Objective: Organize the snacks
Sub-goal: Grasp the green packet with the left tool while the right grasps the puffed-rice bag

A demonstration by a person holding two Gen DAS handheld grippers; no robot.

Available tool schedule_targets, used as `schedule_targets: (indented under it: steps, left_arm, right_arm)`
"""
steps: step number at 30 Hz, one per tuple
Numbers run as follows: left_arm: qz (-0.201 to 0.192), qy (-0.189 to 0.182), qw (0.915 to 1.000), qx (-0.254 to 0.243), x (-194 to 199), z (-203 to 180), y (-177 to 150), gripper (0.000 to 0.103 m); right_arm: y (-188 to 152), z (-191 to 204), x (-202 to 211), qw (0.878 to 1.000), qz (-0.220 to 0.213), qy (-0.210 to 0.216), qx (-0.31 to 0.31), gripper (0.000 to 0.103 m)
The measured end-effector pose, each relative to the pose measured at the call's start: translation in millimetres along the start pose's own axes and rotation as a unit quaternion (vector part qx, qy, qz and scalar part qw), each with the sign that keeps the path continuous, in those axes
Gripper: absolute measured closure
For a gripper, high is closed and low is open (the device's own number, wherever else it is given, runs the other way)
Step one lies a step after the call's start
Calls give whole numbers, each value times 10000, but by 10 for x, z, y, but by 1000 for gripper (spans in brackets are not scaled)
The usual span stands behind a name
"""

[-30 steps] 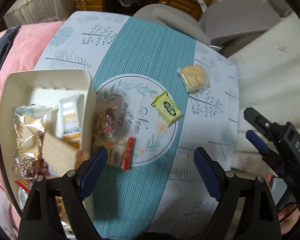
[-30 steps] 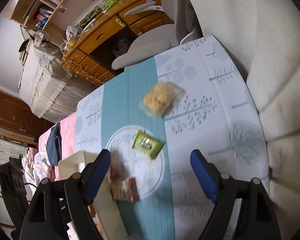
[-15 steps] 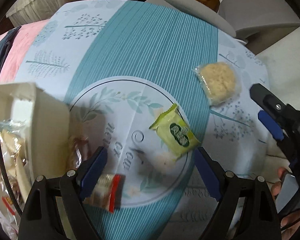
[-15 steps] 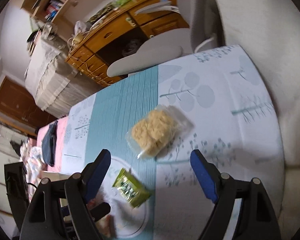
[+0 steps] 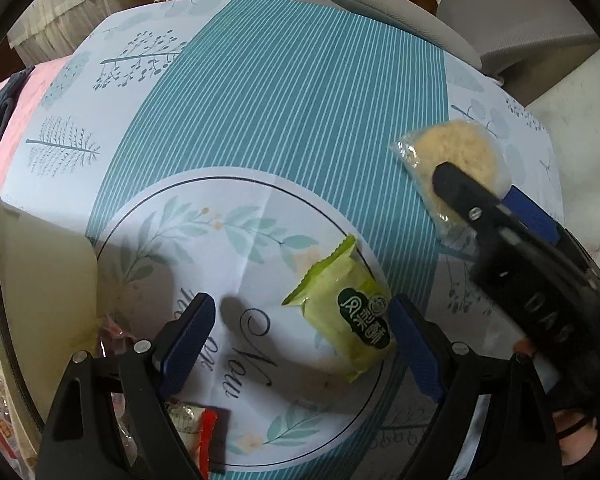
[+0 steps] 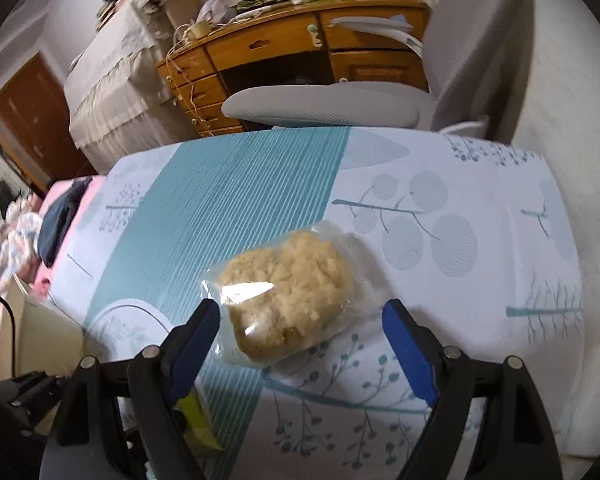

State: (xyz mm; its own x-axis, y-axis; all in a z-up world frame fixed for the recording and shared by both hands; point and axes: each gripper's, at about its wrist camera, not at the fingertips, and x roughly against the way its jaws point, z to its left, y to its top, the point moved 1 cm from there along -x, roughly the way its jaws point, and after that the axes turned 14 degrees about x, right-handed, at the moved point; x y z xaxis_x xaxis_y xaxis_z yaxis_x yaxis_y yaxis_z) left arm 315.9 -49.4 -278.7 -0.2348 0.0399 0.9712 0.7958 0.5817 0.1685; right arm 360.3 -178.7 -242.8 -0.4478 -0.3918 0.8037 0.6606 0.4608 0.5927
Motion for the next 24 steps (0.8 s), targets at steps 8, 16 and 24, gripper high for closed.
schedule_targets:
  steps: [8, 16, 24]
  left_arm:
    - [51, -98, 9999, 0, -114, -175, -35, 19]
    - [-166, 201, 9991, -332, -77, -196, -152, 37]
    - [-297, 297, 9987, -300, 9, -48, -168, 62]
  right_arm:
    - [32, 124, -143, 9994, 74, -14, 338, 12]
    - [34, 200, -149, 9989, -103, -158, 421, 17]
    - [36, 218, -85, 9985, -103, -270, 456, 33]
